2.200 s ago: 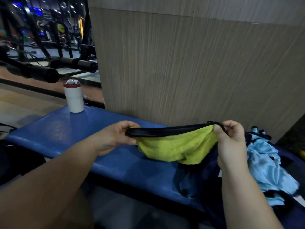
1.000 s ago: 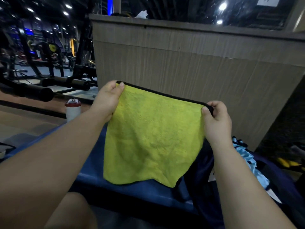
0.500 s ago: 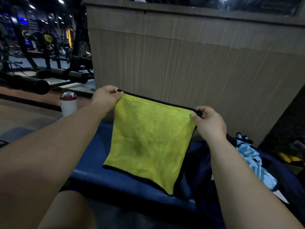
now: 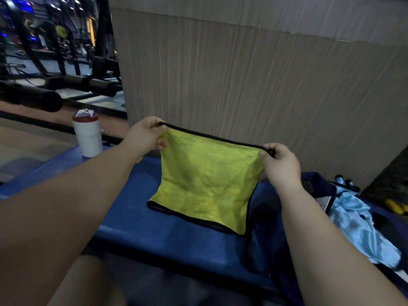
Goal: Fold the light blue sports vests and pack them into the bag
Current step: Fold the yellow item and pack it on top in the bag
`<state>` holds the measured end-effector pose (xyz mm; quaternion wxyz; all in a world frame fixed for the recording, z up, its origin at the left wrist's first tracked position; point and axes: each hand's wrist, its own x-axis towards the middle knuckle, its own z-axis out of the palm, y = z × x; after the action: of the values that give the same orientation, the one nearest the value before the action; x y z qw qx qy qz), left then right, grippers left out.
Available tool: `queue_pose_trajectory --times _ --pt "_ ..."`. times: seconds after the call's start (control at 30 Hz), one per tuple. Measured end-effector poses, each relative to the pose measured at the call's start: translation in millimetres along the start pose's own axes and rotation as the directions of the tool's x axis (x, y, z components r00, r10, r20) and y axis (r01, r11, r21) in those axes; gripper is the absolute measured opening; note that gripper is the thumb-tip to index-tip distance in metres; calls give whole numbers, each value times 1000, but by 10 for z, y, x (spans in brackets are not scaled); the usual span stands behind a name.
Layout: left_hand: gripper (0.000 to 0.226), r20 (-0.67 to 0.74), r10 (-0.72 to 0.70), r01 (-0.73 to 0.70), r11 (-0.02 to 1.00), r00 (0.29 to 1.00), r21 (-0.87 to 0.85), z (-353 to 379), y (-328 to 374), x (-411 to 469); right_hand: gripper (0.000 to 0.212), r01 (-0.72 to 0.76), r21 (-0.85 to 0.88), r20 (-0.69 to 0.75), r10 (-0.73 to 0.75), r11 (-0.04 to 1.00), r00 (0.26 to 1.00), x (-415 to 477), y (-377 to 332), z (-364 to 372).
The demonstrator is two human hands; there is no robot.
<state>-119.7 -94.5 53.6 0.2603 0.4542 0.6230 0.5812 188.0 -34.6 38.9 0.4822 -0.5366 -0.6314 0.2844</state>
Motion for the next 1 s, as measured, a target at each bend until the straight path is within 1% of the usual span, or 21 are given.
queue_pose_trajectory --times 0.07,0.13,0.2,0.27,0.33,0.4,0.5,0.57,0.63,0.7,0.8,0.83,0.9,0.97,1.0 --pt "12 -67 75 -74 997 995 7 -18 45 20 13 60 67 -48 -57 996 997 14 -66 -5" --pt "8 -171 148 -143 989 974 39 -20 103 31 13 120 120 -81 -111 986 991 21 -159 -4" --pt "7 -259 186 -163 981 948 106 -24 135 26 13 133 161 -73 -123 978 990 26 -224 12" --pt "8 -277 179 -153 982 944 113 -16 136 8 16 128 175 -41 -122 976 992 10 -254 29" --pt "8 -254 138 -127 990 957 59 13 139 -35 17 108 152 -20 -106 982 994 -23 -254 40" --pt "9 -237 121 -110 992 964 59 34 134 -81 16 89 128 -25 -86 988 996 -59 -242 35" --pt "15 -227 118 -100 991 967 89 36 201 -160 6 77 116 -86 -67 990 994 -83 -239 -8" --pt "19 -214 92 -83 995 972 51 29 285 -178 5 70 166 -126 -49 984 991 -98 -269 -44" --pt "19 -191 71 -81 996 979 -42 5 421 -217 10 55 304 -146 -11 951 989 -115 -329 -87" --pt "16 -146 56 -80 983 988 -165 -35 566 -265 14 47 426 -146 17 903 989 -127 -409 -147" --pt "18 -36 44 -54 927 998 -372 -123 749 -336 17 5 528 -95 53 849 994 -140 -541 -250" --pt "19 0 42 -38 908 999 -417 -152 795 -346 17 -13 550 -66 59 835 996 -136 -570 -276" --pt "18 43 13 8 892 999 -452 -188 830 -312 18 -40 567 -18 61 823 998 -127 -613 -304" --pt "11 50 -47 65 898 998 -436 -191 780 -237 18 -64 525 1 74 849 997 -91 -595 -272" --pt "9 37 -74 83 913 997 -400 -180 724 -187 16 -76 478 -1 87 875 996 -63 -553 -239"
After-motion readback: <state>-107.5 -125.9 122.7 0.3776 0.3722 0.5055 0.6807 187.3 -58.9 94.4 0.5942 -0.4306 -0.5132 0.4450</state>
